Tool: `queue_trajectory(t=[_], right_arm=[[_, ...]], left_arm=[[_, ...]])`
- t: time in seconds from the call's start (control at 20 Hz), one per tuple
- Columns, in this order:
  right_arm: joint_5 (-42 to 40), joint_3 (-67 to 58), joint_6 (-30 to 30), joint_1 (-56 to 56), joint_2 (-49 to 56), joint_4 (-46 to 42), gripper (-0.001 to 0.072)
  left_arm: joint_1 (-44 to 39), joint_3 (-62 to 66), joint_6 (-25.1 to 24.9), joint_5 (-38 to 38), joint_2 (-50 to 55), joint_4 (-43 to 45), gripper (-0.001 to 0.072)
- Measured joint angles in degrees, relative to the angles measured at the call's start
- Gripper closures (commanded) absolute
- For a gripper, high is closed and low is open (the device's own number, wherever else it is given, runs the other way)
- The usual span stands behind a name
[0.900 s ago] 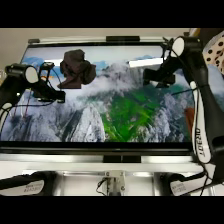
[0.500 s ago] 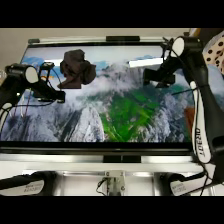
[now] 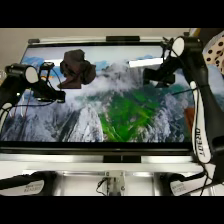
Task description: Fold the shirts.
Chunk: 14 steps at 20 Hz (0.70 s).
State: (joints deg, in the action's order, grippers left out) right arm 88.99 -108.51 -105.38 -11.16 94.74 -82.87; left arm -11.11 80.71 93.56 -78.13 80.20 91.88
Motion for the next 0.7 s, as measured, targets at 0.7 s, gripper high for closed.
queue_trajectory(t=[0.7], right_arm=[[-4.15, 0.0, 0.39, 0.0, 0.09, -0.85, 0.0056]], left_arm=[[1.97, 3.8, 3.8, 33.62, 5.66, -13.35, 0.0085]])
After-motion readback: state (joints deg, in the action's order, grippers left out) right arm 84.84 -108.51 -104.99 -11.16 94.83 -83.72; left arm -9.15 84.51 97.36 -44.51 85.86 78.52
